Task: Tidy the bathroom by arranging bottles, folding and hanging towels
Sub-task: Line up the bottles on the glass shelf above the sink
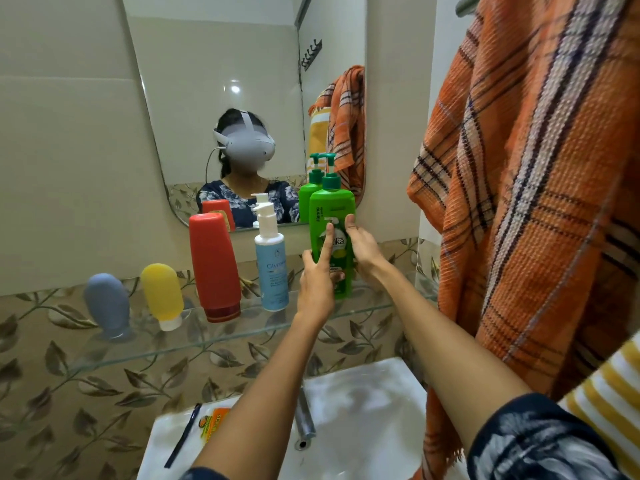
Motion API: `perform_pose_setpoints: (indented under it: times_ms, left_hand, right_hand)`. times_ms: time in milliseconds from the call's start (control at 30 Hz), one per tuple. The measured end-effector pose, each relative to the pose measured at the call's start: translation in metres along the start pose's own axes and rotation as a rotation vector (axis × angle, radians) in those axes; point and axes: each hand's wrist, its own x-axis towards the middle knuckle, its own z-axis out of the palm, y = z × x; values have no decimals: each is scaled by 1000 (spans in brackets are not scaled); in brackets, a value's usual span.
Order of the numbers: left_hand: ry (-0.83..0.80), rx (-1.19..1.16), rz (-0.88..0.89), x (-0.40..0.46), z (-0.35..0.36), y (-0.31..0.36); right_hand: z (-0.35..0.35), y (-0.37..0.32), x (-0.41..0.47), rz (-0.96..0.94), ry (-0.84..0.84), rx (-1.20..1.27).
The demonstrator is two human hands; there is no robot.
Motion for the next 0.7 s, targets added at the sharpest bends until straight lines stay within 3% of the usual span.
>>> perform_pose_setpoints:
  times_ms: [200,300,433,600,700]
  left_hand:
    - [-77,17,-60,-2,-10,8]
    - [-3,86,-35,-11,-13,20]
    - [108,46,-10,-23,-18,23]
    - [131,11,25,-33,-25,26]
    - [94,-34,94,-36,-26,36]
  right_hand:
    - [-9,-7,-4,-119,34,-164]
    - [-13,-10,-5,-177,71,-279]
    - [-14,-14,-18,-195,161,-284]
    - [-16,-8,-46,-218,280,-269]
    - [-18,-11,-58,-187,369,-60]
